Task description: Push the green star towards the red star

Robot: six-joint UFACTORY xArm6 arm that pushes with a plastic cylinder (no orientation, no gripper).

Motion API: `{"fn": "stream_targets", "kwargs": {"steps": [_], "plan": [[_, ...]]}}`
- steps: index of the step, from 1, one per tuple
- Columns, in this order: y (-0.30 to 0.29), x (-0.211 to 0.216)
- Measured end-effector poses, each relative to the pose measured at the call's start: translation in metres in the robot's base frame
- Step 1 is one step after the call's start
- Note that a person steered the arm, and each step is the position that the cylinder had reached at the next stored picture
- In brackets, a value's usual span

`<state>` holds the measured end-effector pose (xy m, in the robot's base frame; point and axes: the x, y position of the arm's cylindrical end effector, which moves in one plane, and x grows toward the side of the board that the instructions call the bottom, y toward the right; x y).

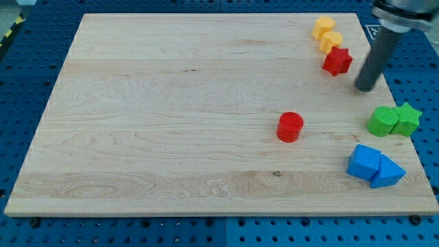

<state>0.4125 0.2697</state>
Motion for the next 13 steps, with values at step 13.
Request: {"fn": "stream_targets", "kwargs": {"steps": [13], "plan": [[0.064,0.104]]}}
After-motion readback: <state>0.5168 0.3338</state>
